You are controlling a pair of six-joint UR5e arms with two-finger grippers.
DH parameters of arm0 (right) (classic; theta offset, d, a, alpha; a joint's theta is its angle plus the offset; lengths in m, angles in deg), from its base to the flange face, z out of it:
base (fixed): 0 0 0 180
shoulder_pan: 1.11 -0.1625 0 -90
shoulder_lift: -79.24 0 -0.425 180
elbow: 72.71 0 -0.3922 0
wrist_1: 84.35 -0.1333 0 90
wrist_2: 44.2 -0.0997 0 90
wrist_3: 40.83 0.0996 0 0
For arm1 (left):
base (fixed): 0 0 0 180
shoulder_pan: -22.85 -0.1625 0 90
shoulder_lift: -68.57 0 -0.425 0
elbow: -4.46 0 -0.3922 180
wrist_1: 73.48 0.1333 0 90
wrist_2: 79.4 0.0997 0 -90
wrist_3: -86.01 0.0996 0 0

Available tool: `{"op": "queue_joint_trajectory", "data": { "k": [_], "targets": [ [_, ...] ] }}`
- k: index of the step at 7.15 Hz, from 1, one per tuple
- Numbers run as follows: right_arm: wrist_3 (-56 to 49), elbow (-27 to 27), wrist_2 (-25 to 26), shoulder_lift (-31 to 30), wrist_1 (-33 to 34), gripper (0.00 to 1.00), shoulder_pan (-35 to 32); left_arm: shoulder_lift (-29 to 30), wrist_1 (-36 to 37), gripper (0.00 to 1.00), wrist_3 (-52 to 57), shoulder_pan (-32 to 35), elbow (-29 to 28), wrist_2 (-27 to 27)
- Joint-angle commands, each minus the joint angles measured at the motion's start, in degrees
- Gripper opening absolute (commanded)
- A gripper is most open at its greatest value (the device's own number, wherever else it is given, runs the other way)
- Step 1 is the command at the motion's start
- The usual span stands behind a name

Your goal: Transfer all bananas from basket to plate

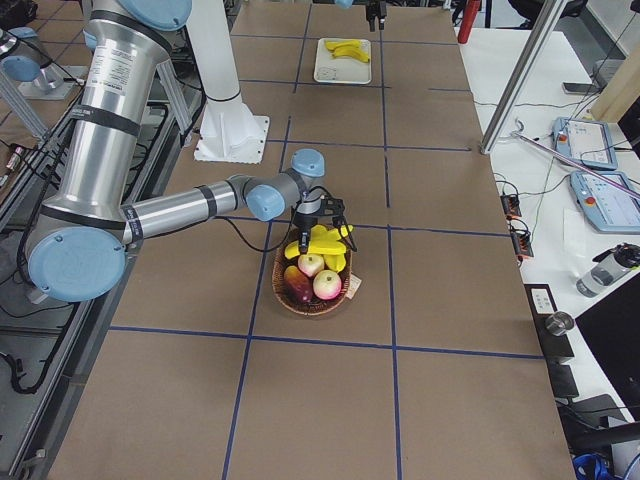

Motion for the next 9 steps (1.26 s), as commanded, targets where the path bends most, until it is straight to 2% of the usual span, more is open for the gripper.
{"op": "queue_joint_trajectory", "data": {
  "k": [1,2,3,5,7,8,9],
  "targets": [
    [-0.6,-2.0,-0.4,-0.9,0.1,0.03,-2.9,0.4,0.1,0.99,0.0,0.0,0.0,0.0],
    [-2.5,-5.3,-1.1,-2.5,0.8,0.02,-5.5,0.5,0.1,0.99,-0.2,0.0,0.1,0.0],
    [-4.4,-7.0,-3.9,-3.0,0.8,0.02,-9.6,1.3,0.1,0.99,-1.7,0.0,0.1,0.0],
    [-8.2,-8.6,-15.2,0.1,0.2,0.02,-17.3,2.9,0.1,0.99,-3.9,-0.1,0.3,0.0],
    [-6.8,-7.5,-23.8,9.8,0.1,0.01,-17.6,8.0,0.0,0.99,-9.9,-2.6,0.2,0.0],
    [-2.6,-6.2,-24.4,14.8,0.1,0.01,-17.5,9.0,-0.3,0.99,-12.1,-4.1,1.1,0.0],
    [2.3,-4.3,-24.4,22.2,0.1,0.01,-17.1,9.6,-0.4,0.99,-14.0,-6.5,3.6,0.8]
  ]
}}
